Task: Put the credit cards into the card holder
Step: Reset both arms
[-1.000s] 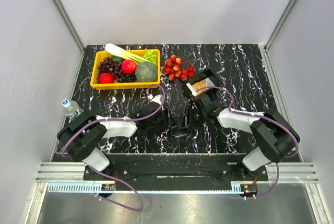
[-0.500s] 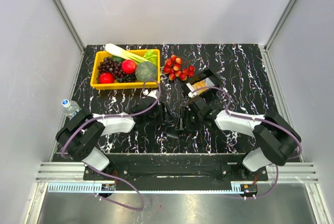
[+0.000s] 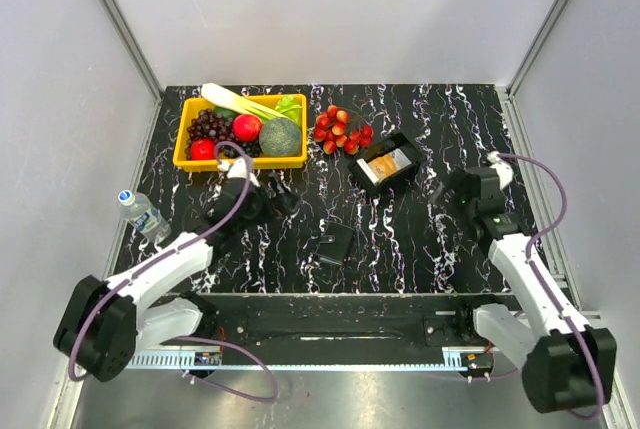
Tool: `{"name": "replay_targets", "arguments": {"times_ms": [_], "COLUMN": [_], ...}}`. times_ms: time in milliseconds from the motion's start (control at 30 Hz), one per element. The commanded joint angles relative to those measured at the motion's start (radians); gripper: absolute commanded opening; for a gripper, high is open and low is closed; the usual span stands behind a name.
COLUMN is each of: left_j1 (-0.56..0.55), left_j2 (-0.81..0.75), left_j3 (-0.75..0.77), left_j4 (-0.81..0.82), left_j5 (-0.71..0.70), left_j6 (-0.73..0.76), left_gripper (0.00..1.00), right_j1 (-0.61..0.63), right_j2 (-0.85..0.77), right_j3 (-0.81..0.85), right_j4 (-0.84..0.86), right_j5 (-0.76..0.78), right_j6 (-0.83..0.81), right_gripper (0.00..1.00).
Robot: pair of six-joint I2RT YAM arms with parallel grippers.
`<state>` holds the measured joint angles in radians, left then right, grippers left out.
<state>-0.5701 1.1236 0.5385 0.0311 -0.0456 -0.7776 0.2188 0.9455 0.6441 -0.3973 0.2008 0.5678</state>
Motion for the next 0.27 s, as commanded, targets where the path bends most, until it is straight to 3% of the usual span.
{"name": "replay_targets", "arguments": {"times_ms": [0,100,233], "left_j1": [0.151,0.211,0.257], "left_j2": [-0.091,-0.149,-0.186], "left_j3": [-0.052,-0.084,-0.095], "left_j4": [-0.054,-0.047,-0.037], "left_j5": [-0.016,-0.033,-0.086], "left_j6": [0.027,0.046,0.06], "left_gripper": [0.99,0.99,0.99], "right_j1": [-0.162,-0.182,-0.183], "right_j2": [0.015,0.036,0.027], "right_j3": [-0.015,0.009,-0.104], "right_j4": [-0.054,-0.016,0.298], "right_j5": [0.032,0.106,0.282], "right_j6": [-0.02,-0.023,-0.084], "right_gripper": [0.99,0.99,0.99]}}
